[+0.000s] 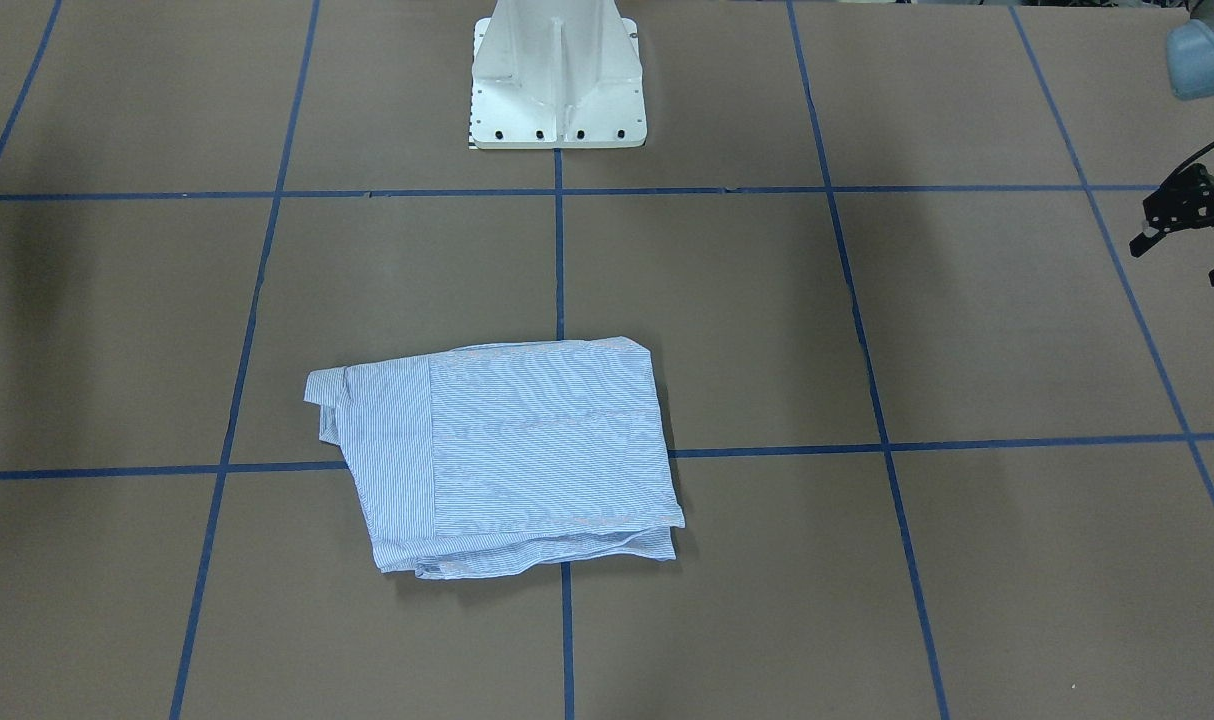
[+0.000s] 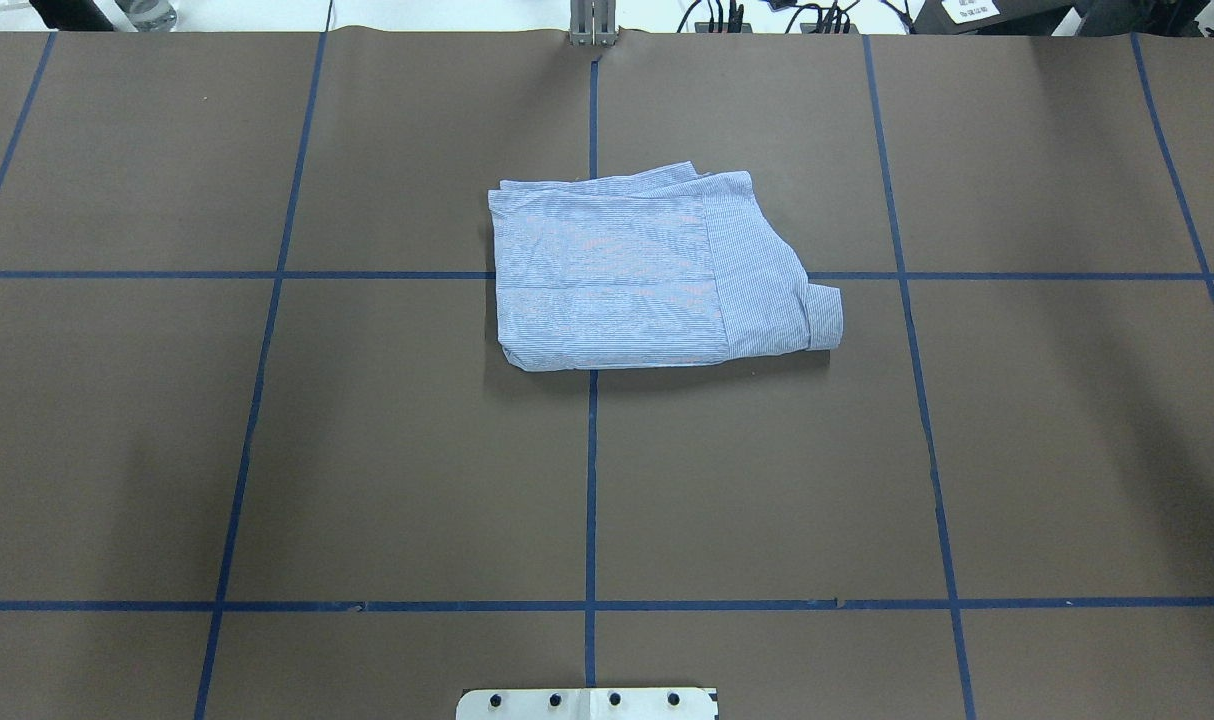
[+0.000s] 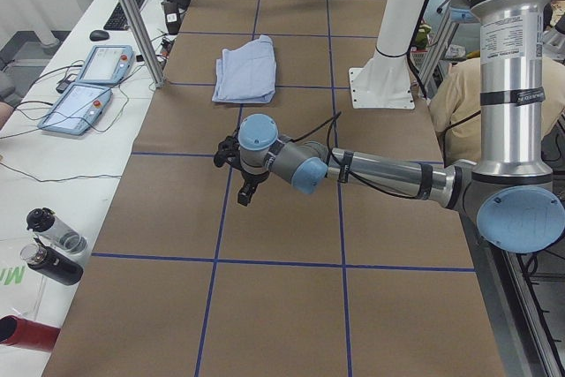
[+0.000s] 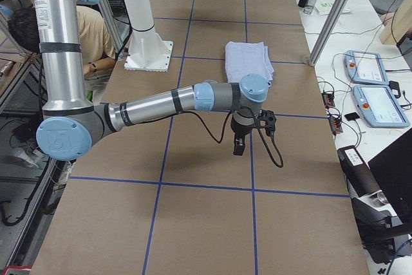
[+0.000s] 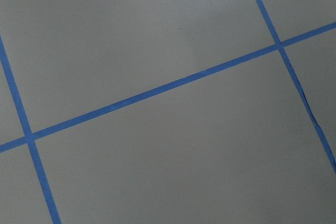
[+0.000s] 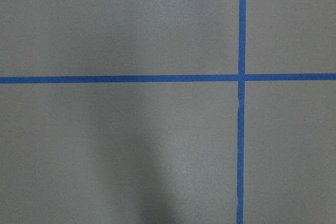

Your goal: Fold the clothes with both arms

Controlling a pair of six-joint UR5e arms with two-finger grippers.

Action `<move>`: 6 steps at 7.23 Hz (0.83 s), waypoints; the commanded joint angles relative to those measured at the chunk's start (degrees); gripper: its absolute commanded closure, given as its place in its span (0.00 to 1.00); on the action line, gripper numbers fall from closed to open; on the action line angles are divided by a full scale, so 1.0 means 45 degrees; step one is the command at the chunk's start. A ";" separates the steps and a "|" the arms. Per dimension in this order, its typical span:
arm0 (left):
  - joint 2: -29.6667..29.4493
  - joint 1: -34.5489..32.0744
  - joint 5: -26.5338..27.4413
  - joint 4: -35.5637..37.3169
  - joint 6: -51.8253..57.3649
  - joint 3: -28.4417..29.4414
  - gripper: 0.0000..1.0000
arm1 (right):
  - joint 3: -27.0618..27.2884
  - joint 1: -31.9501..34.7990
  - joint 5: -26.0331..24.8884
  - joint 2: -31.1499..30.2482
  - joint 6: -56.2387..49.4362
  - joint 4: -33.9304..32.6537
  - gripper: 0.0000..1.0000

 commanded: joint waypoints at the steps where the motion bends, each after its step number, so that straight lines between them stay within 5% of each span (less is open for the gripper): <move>1: -0.0009 -0.0024 0.0002 0.0077 -0.0049 0.0005 0.00 | 0.0431 0.0059 -0.0101 -0.0378 0.0060 0.0000 0.00; 6: 0.0070 -0.0044 -0.0115 0.0116 -0.0049 -0.0542 0.00 | 0.0374 0.0040 -0.0042 -0.0320 0.0041 0.0429 0.00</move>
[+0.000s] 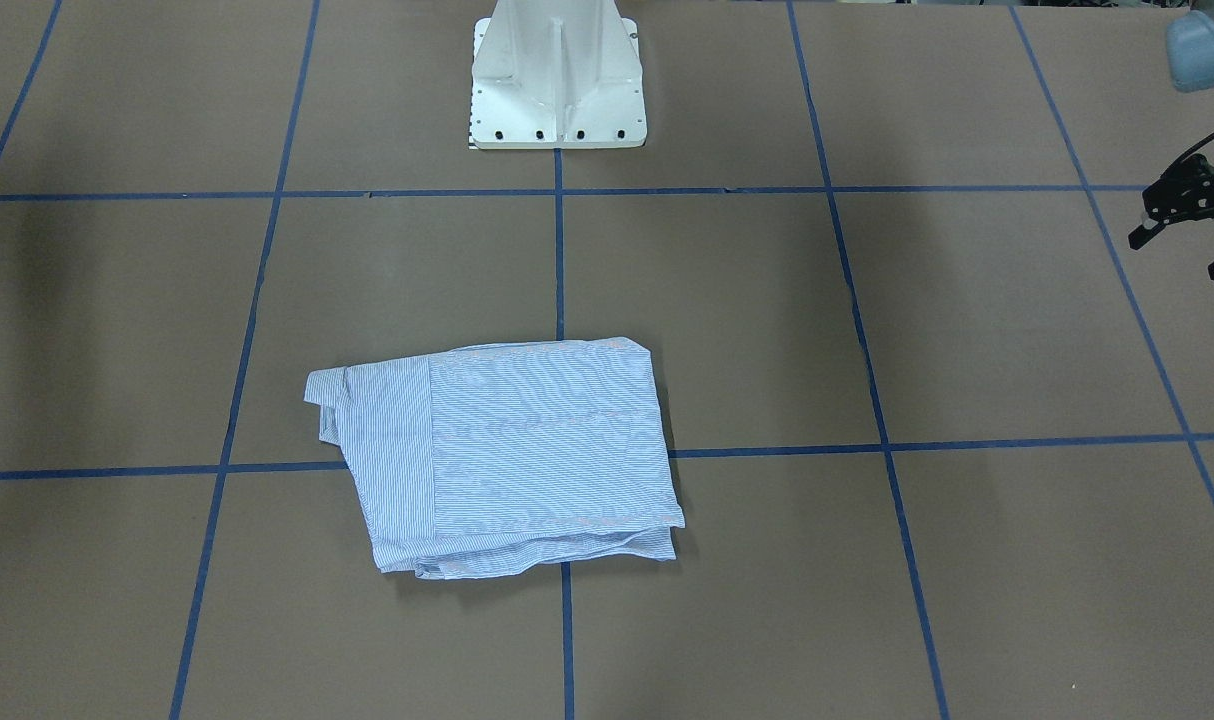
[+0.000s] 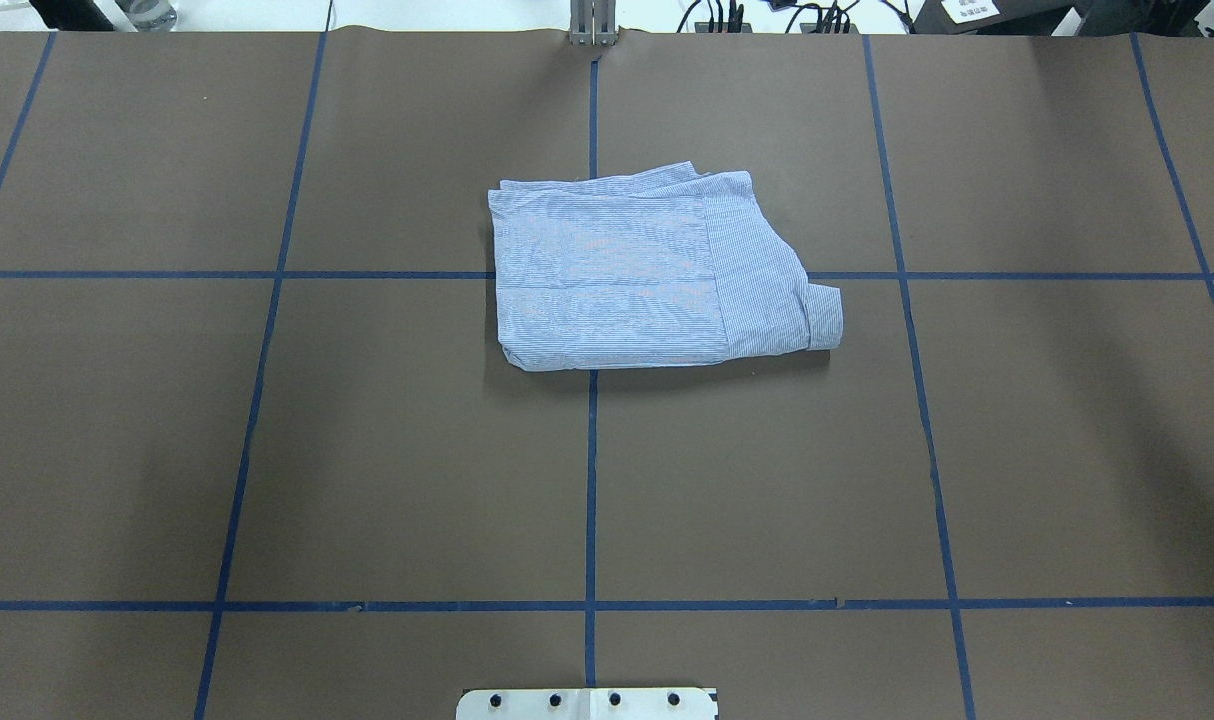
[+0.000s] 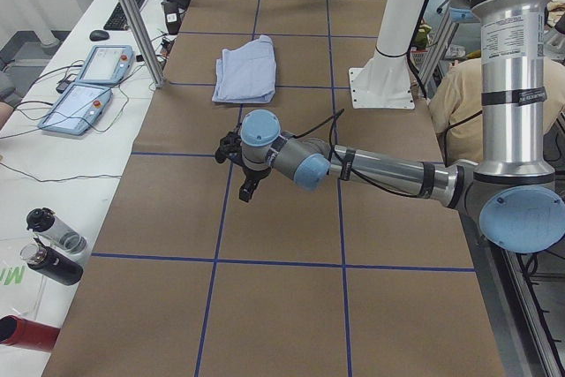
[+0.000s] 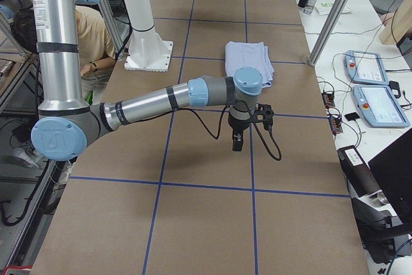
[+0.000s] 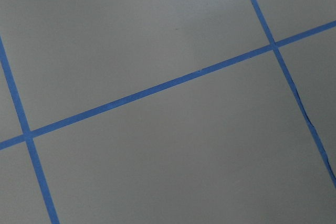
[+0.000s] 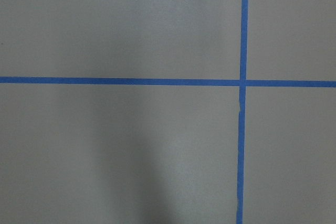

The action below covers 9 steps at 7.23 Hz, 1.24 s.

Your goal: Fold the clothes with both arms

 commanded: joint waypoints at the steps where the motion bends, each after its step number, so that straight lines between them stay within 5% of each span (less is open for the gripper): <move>1: -0.0003 -0.0004 0.0098 -0.0006 0.0019 0.0057 0.00 | -0.0292 -0.0016 0.0047 -0.0066 -0.0028 0.0154 0.00; 7: -0.0335 -0.1156 0.0565 -0.0045 0.0039 0.0586 0.00 | -0.0978 -0.0133 0.0301 -0.0085 -0.0126 0.0174 0.00; 9: -0.0433 -0.1156 0.0607 -0.0045 0.0019 0.0625 0.00 | -0.1035 -0.0250 0.0243 -0.1131 -0.0146 0.2540 0.00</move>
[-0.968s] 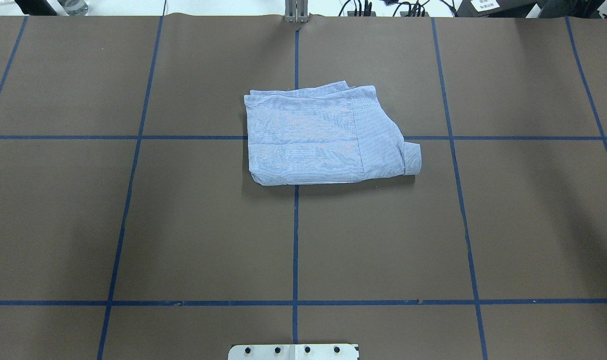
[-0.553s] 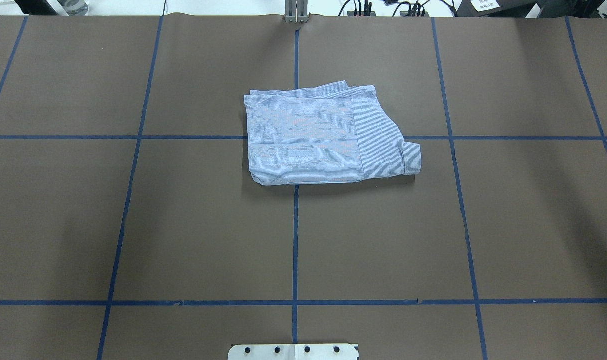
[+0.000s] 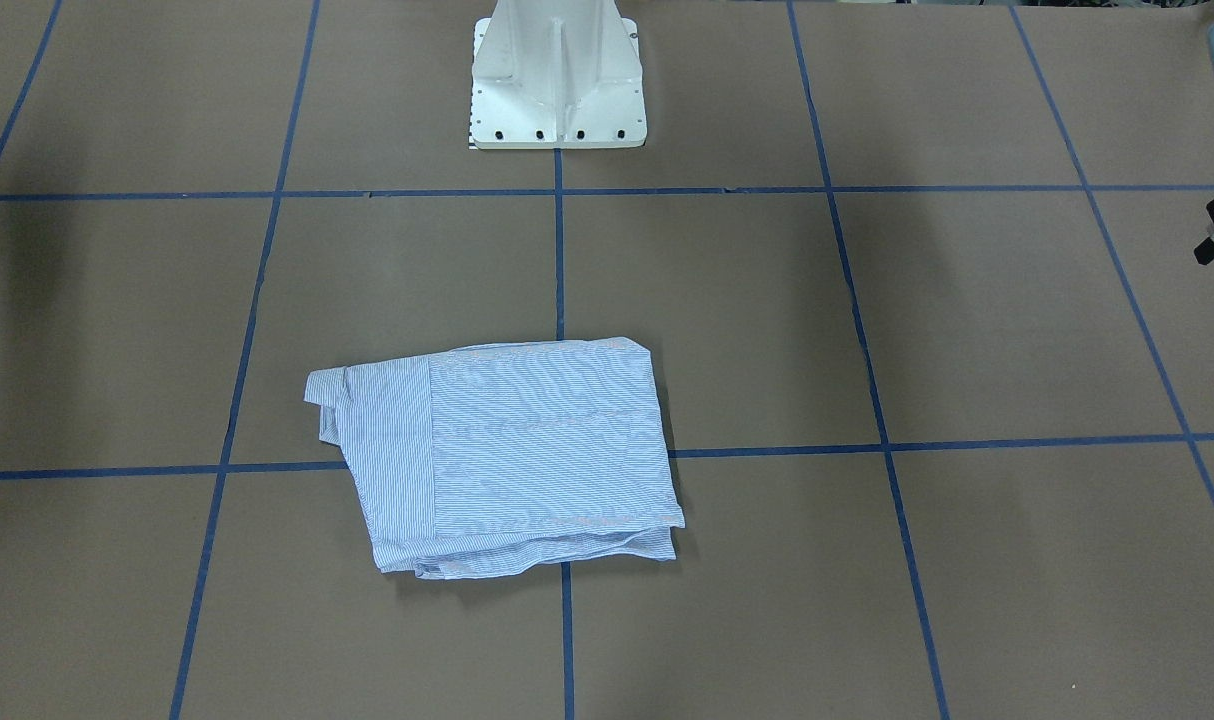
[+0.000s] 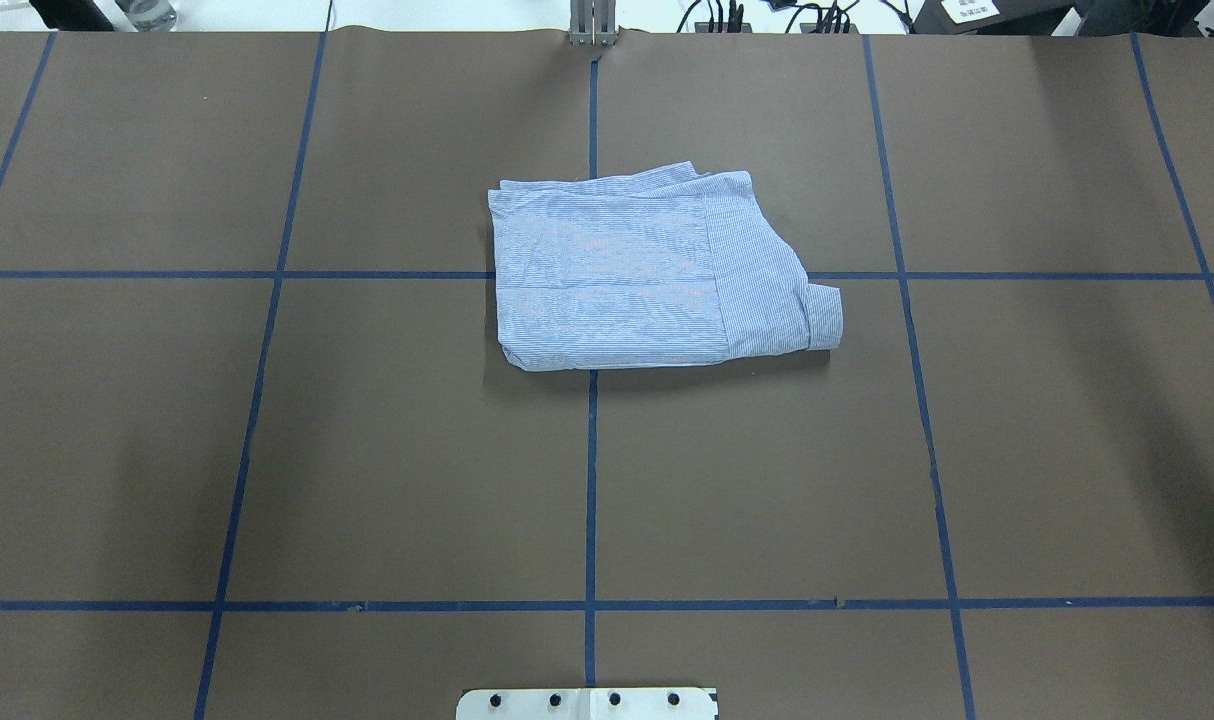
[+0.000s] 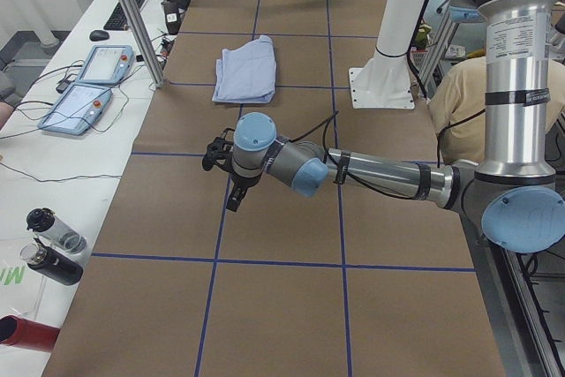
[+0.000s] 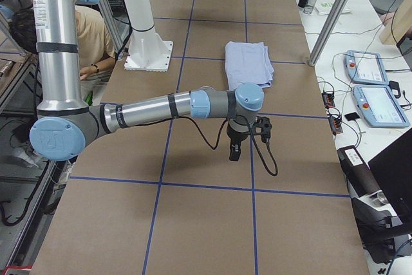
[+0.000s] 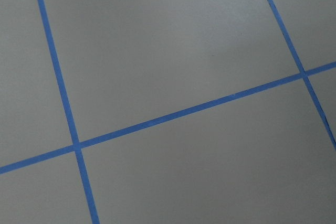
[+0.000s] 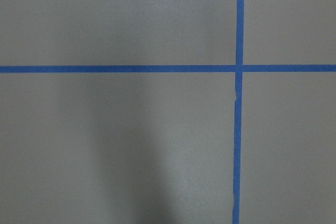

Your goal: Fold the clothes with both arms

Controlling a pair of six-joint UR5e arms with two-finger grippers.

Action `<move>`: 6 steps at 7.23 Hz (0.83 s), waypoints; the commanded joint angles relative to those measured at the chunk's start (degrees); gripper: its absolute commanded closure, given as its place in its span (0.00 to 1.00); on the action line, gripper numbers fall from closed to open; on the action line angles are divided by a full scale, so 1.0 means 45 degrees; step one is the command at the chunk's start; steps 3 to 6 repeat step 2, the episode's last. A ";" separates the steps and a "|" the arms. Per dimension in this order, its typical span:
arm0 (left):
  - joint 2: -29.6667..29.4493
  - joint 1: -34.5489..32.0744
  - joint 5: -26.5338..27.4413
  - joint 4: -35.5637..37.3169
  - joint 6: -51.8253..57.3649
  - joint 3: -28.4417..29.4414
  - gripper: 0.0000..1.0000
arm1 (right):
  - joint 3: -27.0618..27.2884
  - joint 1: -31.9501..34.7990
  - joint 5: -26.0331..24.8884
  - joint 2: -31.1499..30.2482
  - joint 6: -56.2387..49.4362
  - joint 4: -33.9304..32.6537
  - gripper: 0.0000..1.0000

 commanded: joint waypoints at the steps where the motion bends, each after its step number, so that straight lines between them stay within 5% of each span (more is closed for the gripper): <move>1: -0.0065 -0.0010 0.0047 0.0000 -0.0026 -0.0006 0.00 | -0.0287 -0.0121 -0.0004 -0.0934 0.0105 0.2845 0.00; 6: -0.0065 -0.0030 0.0067 0.0000 -0.0046 -0.0141 0.00 | -0.0289 -0.0121 0.0074 -0.0975 0.0106 0.2936 0.00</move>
